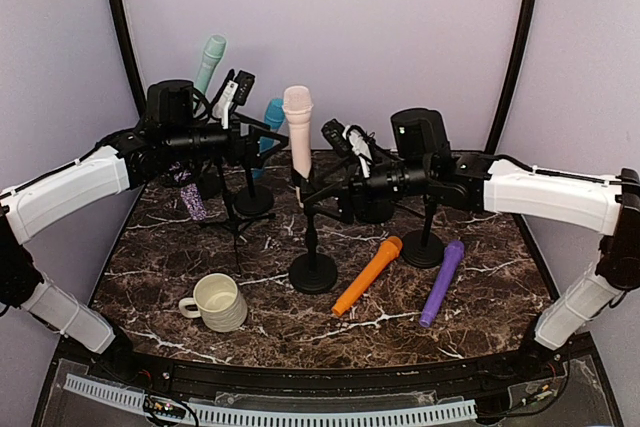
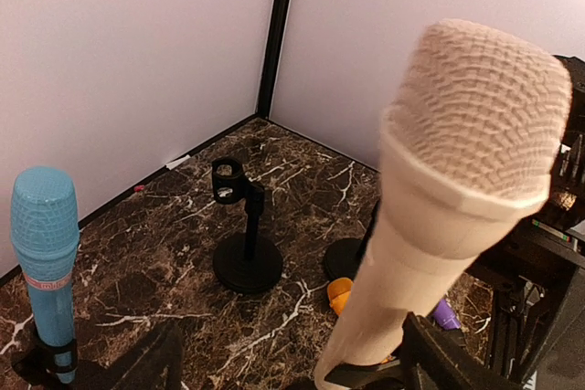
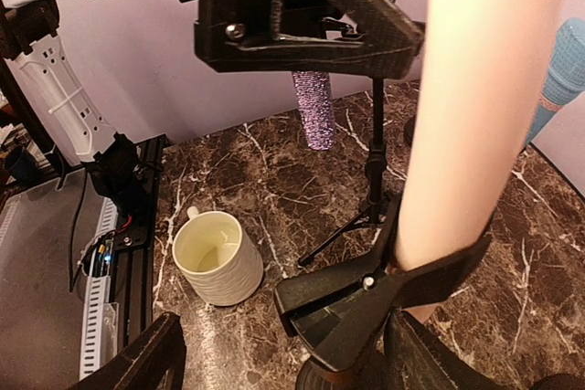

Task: Remove the microphone from the stand
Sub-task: Adjust the microphone stand with the microphone at the center of the board.

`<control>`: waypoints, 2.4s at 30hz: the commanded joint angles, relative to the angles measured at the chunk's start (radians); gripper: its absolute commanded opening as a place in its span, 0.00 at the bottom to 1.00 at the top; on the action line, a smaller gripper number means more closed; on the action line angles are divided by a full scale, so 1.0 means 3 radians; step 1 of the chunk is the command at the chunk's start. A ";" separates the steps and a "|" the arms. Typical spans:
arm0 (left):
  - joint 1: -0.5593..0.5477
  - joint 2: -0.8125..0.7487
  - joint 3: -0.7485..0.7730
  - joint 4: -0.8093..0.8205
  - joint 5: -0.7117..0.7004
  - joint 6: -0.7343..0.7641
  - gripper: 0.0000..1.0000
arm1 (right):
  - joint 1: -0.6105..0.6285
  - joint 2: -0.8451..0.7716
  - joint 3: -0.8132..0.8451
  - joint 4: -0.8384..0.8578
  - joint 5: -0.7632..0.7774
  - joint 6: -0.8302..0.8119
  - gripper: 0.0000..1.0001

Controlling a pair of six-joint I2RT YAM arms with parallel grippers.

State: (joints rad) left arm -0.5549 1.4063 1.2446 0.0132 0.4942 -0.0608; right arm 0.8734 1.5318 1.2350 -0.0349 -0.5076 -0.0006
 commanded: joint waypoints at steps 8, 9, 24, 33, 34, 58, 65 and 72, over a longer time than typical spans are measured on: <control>-0.0017 -0.0038 -0.0037 0.0103 0.0031 -0.0060 0.84 | 0.0126 -0.0178 -0.0296 0.0496 0.0234 0.0376 0.76; -0.0017 -0.0057 -0.0054 0.0122 0.0051 -0.0054 0.84 | 0.0126 -0.0226 -0.0347 0.0549 0.0321 0.0407 0.77; -0.0021 -0.0164 -0.0222 0.0313 0.0655 -0.0004 0.85 | 0.0451 -0.0708 -0.0707 0.0734 0.1906 0.1149 0.82; -0.0022 -0.0377 -0.0350 0.0279 0.0202 0.0023 0.84 | 0.1015 -0.0233 0.0097 -0.0134 0.3427 0.1465 0.82; -0.0022 -0.0404 -0.0360 0.0264 0.0159 0.0023 0.84 | 0.1066 -0.0168 0.0188 -0.0238 0.3535 0.1498 0.82; -0.0018 -0.0429 -0.0352 0.0222 0.0315 -0.0028 0.84 | 0.1329 0.0539 0.0946 -0.1079 0.4268 0.1698 0.71; -0.0026 -0.0336 -0.0287 0.0213 0.0688 0.0016 0.84 | 0.1199 0.0179 0.0429 -0.0516 0.3823 0.1223 0.65; -0.0037 -0.0198 -0.0239 0.0305 0.0916 -0.0028 0.85 | 0.0962 -0.0229 -0.0113 0.0085 0.3120 0.0900 0.62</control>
State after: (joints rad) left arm -0.5560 1.3323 1.1412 0.0780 0.6994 -0.0639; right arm 1.2011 1.5322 1.2594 -0.1791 0.5709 0.3500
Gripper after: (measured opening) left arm 0.846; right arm 0.624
